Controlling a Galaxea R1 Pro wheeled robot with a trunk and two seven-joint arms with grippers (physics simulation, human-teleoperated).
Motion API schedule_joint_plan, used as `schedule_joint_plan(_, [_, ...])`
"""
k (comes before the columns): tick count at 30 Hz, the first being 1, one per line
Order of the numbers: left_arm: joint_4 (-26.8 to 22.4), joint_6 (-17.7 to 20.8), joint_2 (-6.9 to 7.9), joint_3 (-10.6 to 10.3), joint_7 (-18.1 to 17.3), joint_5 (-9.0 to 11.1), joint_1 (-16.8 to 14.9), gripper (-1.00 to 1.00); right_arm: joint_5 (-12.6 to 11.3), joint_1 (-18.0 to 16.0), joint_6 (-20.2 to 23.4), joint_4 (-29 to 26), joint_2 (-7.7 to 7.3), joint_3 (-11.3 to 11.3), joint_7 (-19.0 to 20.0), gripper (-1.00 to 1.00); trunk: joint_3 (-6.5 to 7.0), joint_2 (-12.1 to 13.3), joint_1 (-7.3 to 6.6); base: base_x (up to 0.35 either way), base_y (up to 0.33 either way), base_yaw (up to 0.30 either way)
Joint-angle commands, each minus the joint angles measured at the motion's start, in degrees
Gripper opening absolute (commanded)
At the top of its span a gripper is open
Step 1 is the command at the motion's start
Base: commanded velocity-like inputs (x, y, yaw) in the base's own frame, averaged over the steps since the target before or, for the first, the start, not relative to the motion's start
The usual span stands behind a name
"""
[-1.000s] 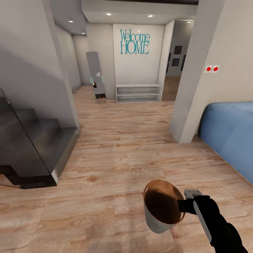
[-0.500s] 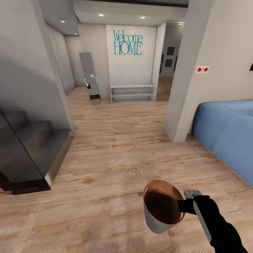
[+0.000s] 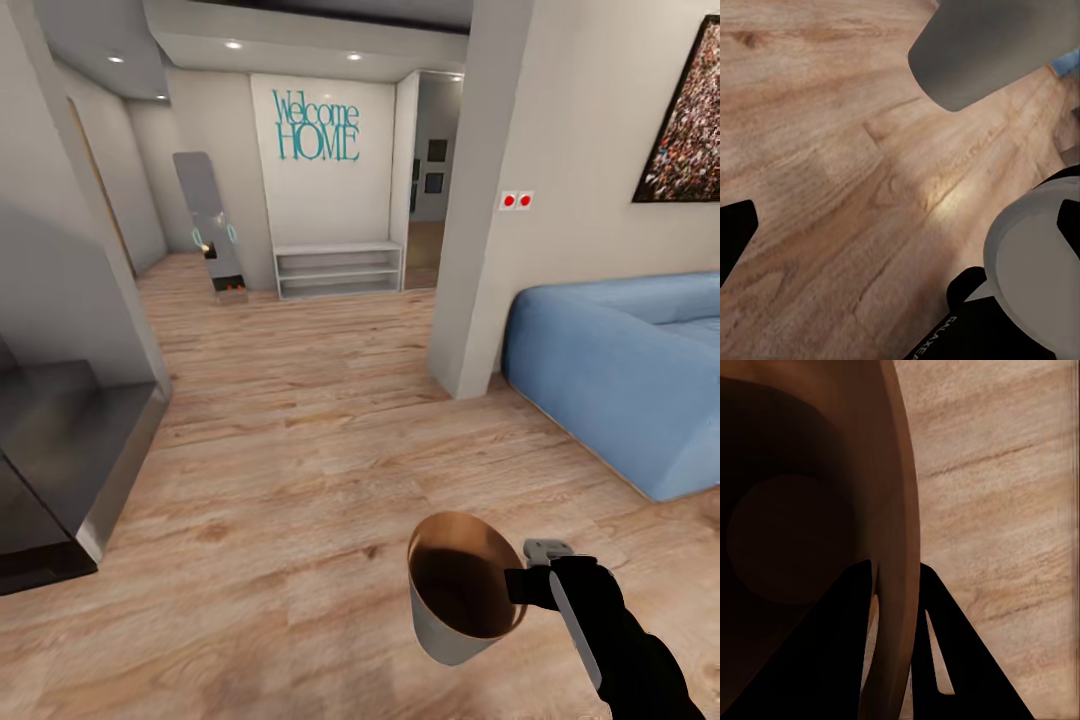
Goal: Put the three can of soda from the living room inside the tash can in the kitchen.
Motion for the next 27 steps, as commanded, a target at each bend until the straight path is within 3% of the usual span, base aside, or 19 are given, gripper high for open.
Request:
schedule_joint_plan(1, [0.0, 0.0, 0.0, 0.0, 0.0, 0.0, 0.0, 1.0, -1.0, 0.0, 0.0, 0.0, 0.0, 0.0, 0.3, -1.0, 0.05, 0.0, 0.0, 0.0, 0.0, -0.255])
schedule_joint_plan(27, [0.0, 0.0, 0.0, 0.0, 0.0, 0.0, 0.0, 1.0, -1.0, 0.0, 0.0, 0.0, 0.0, 0.0, 0.3, -1.0, 1.17, 0.0, 0.0, 0.0, 0.0, -0.253])
